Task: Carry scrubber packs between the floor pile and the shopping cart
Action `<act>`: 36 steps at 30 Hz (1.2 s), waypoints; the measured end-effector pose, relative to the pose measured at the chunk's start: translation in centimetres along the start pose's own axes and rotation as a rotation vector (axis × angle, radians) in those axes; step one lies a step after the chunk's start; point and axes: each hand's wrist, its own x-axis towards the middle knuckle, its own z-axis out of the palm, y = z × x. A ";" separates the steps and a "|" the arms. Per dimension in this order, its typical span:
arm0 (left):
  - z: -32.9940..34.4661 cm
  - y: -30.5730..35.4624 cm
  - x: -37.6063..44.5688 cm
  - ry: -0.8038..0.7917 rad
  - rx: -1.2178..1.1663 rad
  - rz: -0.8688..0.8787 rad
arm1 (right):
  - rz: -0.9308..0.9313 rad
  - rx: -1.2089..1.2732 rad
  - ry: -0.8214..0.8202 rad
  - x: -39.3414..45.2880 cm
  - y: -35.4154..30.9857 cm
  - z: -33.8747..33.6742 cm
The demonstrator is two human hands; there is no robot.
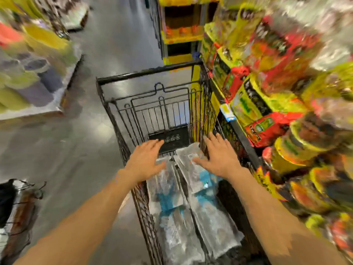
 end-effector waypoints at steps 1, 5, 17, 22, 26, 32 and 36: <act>-1.1 0.3 -0.4 0.027 0.000 0.031 | 0.028 -0.002 0.031 -1.5 0.0 -1.3; -5.4 2.4 -1.3 0.131 0.046 0.220 | 0.192 -0.036 0.106 -8.8 -0.7 -5.8; -16.4 15.6 -10.3 0.299 0.136 0.956 | 0.738 -0.050 0.378 -35.9 -8.7 -12.9; -17.0 26.1 -20.2 0.307 0.123 1.292 | 1.034 -0.014 0.399 -50.0 -11.6 -10.7; -15.4 33.9 -31.1 0.285 0.098 1.548 | 1.318 0.033 0.472 -63.6 -16.6 -7.2; -10.1 42.3 -50.9 0.211 0.125 1.867 | 1.742 0.041 0.480 -85.0 -29.7 -0.3; -6.7 45.2 -64.5 0.137 0.097 2.096 | 2.034 0.075 0.456 -95.4 -39.6 3.9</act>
